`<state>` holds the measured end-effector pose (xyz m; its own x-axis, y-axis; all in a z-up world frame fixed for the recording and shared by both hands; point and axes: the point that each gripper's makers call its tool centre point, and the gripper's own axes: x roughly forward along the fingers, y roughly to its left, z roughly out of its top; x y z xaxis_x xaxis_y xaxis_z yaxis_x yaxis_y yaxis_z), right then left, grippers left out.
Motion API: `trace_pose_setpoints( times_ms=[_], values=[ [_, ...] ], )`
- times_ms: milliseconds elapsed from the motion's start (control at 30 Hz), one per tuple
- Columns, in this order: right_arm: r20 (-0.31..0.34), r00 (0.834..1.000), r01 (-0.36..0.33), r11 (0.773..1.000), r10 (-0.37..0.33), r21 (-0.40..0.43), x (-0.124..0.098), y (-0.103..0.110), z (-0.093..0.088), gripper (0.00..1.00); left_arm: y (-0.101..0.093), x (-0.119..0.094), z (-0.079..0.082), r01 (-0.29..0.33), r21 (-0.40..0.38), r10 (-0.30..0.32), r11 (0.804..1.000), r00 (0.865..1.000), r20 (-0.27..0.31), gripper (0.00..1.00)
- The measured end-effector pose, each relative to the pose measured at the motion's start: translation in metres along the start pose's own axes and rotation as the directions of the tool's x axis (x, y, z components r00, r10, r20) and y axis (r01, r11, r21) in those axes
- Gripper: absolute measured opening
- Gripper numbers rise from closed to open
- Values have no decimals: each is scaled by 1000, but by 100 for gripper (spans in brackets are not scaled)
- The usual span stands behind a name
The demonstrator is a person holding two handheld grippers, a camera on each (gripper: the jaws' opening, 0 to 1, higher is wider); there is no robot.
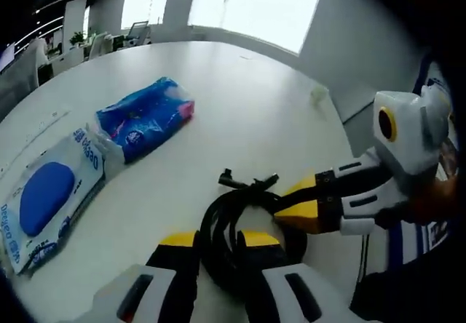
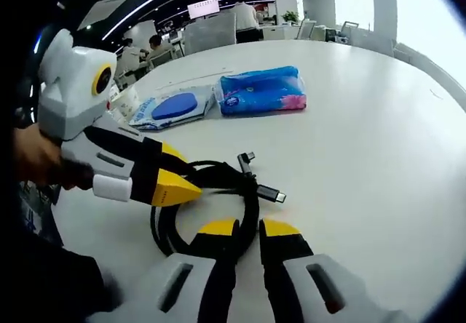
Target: Arrange the tabletop items into an orderly group along one side of the table until the central work area is clear of visible clutter.
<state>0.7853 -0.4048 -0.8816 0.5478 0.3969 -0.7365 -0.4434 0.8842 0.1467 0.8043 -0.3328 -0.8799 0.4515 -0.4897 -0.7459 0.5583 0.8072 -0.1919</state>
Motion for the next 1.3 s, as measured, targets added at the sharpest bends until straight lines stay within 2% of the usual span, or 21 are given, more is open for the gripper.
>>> trace_pose_setpoints(
  times_ms=[333, 500, 733, 967, 1233, 1300],
  values=[
    [-43, 999, 31, 999, -29, 39, 3, -3, 1, 4, 5, 2, 0, 0, 37, 0, 999, 1000, 1, 12],
    [-46, 998, 37, 996, -33, 81, -1, -1, 2, 2, 5, 2, 0, -1, 35, 1, 999, 1000, -9, 8],
    [-37, 998, 48, 996, -45, 79, -3, -3, 10, 1, 2, -5, 8, 0, 41, 0, 999, 1000, 2, 8],
    [-18, 999, 43, 996, -42, 75, -4, -5, 30, 1, 8, -13, 22, -11, 2, 11, 1000, 1000, 29, 7],
    [-12, 1000, 6, 998, -5, 61, 4, 2, 59, 1, 24, -26, 37, -37, -44, 40, 998, 998, 51, 7],
    [-11, 1000, -5, 998, 5, 59, 6, 4, 65, 1, 35, -27, 40, -46, -52, 49, 998, 997, 56, 6]
  ],
)
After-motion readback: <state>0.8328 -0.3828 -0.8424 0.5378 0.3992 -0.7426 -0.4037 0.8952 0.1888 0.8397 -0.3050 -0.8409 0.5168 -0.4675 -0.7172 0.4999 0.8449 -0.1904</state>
